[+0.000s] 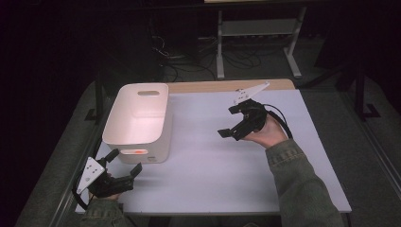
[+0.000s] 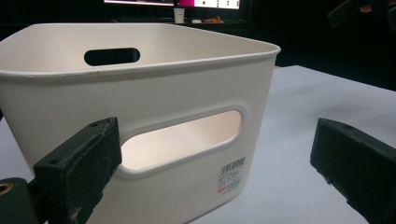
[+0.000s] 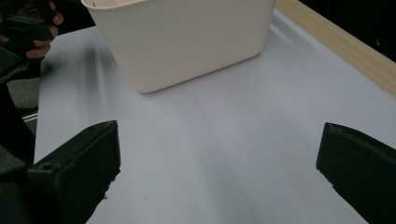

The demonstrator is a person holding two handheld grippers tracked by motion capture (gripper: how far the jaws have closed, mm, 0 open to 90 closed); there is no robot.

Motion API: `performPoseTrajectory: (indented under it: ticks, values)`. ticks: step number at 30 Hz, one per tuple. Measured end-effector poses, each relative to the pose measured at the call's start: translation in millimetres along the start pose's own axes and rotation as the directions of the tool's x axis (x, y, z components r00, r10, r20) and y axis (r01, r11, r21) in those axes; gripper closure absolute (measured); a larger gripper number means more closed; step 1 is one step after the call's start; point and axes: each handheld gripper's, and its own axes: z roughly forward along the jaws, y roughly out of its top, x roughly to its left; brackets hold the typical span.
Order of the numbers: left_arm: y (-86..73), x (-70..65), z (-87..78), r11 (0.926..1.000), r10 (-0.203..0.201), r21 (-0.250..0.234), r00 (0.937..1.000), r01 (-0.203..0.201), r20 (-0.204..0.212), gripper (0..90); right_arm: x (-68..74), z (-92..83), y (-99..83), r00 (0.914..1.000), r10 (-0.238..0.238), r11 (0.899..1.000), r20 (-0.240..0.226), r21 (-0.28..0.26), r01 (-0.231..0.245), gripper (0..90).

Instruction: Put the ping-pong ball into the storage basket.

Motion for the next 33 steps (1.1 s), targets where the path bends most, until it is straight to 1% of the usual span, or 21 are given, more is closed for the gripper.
performPoseTrajectory:
  ticks: [2,4,8,16,21,24,29,33]
  values:
    - [0.0,0.0,0.1,1.0,0.0,0.001,1.0,0.0,0.0,1.5,0.2,-1.2,-4.4,1.0,0.009,1.0,0.003,0.001,-0.009,0.0]
    - [0.1,-0.3,0.2,1.0,0.002,0.002,1.0,-0.002,0.0,1.5,-0.4,-2.3,-9.0,0.9999,0.014,1.0,0.003,-0.009,-0.014,0.0]
    - [0.0,-0.4,0.3,1.0,0.003,0.003,1.0,-0.003,0.001,1.5,-0.5,-3.8,-15.4,0.9996,0.027,1.0,0.004,-0.007,-0.027,0.0]
    - [-0.1,-0.6,0.2,1.0,0.007,0.006,1.0,-0.007,0.003,1.5,4.6,-9.3,-27.5,0.9995,0.029,1.0,0.014,-0.011,-0.029,0.0]
    - [-0.1,-0.8,0.0,1.0,0.009,0.004,1.0,-0.009,0.003,1.5,7.0,-11.2,-37.6,0.9992,0.03,1.0,0.026,-0.004,-0.03,0.0]
    - [-0.2,-0.6,-0.3,1.0,0.006,0.002,1.0,-0.006,0.0,1.5,7.5,-13.1,-44.3,0.9987,0.041,0.999,0.029,-0.014,-0.041,0.0]
    - [-0.1,-0.7,-0.1,1.0,0.008,0.003,1.0,-0.008,-0.001,1.5,8.6,-15.0,-56.3,0.9981,0.06,0.998,0.013,-0.029,-0.059,0.0]
    - [-0.2,-0.7,0.0,0.9999,0.009,0.006,1.0,-0.009,-0.002,1.5,7.0,-18.7,-64.6,0.997,0.075,0.996,0.02,-0.046,-0.074,0.0]
